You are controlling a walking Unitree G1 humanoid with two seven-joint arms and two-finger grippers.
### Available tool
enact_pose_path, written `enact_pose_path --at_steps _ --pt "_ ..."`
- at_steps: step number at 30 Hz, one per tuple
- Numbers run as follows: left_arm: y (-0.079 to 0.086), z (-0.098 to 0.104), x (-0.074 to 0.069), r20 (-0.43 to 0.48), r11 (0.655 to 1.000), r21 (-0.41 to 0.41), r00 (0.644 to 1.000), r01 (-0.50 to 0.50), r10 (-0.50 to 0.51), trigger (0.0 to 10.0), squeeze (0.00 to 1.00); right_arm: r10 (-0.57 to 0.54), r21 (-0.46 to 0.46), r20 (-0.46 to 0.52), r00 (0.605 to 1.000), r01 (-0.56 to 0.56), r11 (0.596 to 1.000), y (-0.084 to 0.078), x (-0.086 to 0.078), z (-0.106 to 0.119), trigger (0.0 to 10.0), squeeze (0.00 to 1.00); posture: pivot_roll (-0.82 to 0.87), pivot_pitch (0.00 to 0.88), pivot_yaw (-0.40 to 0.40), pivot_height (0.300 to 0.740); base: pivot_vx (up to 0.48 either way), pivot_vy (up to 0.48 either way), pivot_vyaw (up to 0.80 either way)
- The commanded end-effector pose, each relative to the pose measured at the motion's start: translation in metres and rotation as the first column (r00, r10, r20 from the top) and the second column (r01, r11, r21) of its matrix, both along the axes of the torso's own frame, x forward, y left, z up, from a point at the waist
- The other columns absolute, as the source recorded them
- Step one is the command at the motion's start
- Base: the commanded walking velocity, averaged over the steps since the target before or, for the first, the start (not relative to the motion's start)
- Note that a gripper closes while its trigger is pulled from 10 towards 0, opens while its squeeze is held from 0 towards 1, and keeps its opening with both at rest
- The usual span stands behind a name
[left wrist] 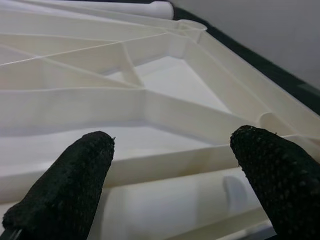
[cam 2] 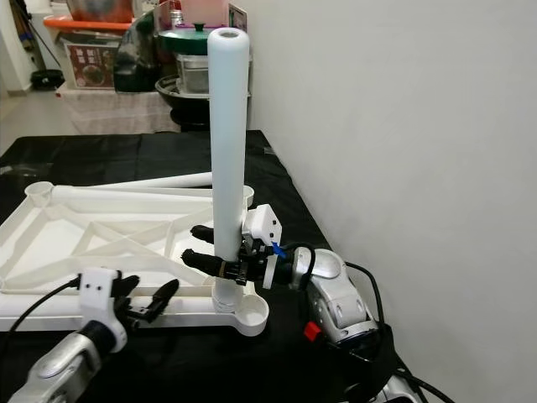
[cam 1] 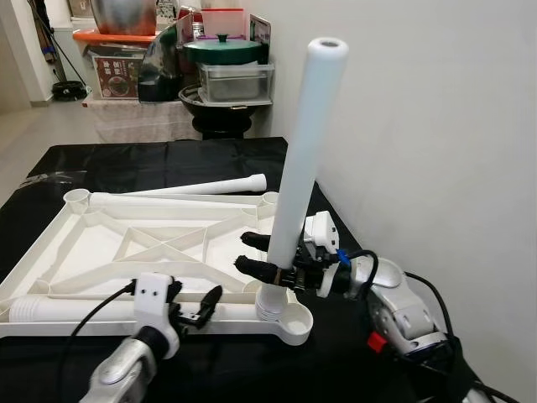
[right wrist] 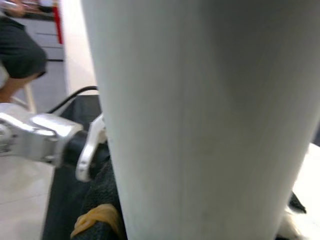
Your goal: Building children table
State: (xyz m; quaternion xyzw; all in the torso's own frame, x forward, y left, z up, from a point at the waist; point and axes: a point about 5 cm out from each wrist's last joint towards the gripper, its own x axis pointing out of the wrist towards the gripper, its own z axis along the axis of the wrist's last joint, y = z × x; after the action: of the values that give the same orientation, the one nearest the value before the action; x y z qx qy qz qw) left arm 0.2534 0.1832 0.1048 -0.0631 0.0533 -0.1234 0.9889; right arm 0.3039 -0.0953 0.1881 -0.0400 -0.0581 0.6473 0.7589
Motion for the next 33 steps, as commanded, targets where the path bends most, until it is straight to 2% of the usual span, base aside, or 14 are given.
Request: enact_pose_path --at_steps 1,3,5,8,16,21,25,33 --pt "-0.001 0.0 -0.001 -0.007 1.0 -0.005 1.0 0.01 -0.01 10.0 0.0 0.02 -0.057 -0.098 0.995 -0.025 0.998 -0.002 -0.003 -0.021 10.0 0.0 0.09 0.0 -0.079 0.74 0.0 0.0 0.0" --pt "0.0 0.0 -0.003 -0.009 1.0 -0.007 1.0 0.006 -0.006 10.0 0.0 0.041 -0.07 -0.104 0.994 -0.048 0.996 -0.004 -0.004 -0.021 10.0 0.0 0.09 0.0 -0.079 0.74 0.0 0.0 0.0" --pt "-0.001 -0.001 -0.004 -0.013 1.0 -0.018 1.0 0.002 -0.002 10.0 0.0 0.062 -0.089 -0.119 0.991 -0.073 0.993 -0.012 0.001 -0.016 10.0 0.0 0.09 0.0 -0.082 0.74 0.0 0.0 0.0" --pt "-0.005 -0.001 -0.006 -0.014 0.999 -0.029 1.0 0.014 -0.015 10.0 0.0 0.034 -0.106 -0.109 0.993 -0.046 0.993 -0.026 0.013 -0.008 10.0 0.0 0.09 0.0 -0.084 0.74 0.0 0.0 0.0" --pt "-0.01 0.0 -0.009 -0.018 0.998 -0.057 0.999 0.041 -0.042 10.0 0.0 -0.047 -0.098 -0.094 0.994 0.038 0.994 -0.045 0.029 0.004 10.0 0.0 0.09 0.0 -0.084 0.74 0.0 0.0 0.0" --pt "-0.012 0.0 -0.011 -0.022 0.997 -0.061 0.998 0.054 -0.055 10.0 0.0 -0.037 -0.08 -0.128 0.991 0.027 0.996 -0.048 0.028 0.004 10.0 0.0 0.09 0.0 -0.079 0.74 0.0 0.0 0.0" --pt "-0.012 0.0 -0.012 -0.025 0.996 -0.063 0.998 0.062 -0.063 10.0 0.0 0.011 -0.062 -0.178 0.984 -0.022 0.998 -0.048 0.018 -0.004 10.0 0.0 0.09 0.0 -0.075 0.74 0.0 0.0 0.0" --pt "-0.014 0.001 -0.01 -0.027 0.995 -0.068 0.997 0.074 -0.076 10.0 0.0 0.034 -0.05 -0.196 0.98 -0.045 0.998 -0.05 0.012 -0.011 10.0 0.0 0.08 0.0 -0.062 0.74 0.0 0.0 0.0"
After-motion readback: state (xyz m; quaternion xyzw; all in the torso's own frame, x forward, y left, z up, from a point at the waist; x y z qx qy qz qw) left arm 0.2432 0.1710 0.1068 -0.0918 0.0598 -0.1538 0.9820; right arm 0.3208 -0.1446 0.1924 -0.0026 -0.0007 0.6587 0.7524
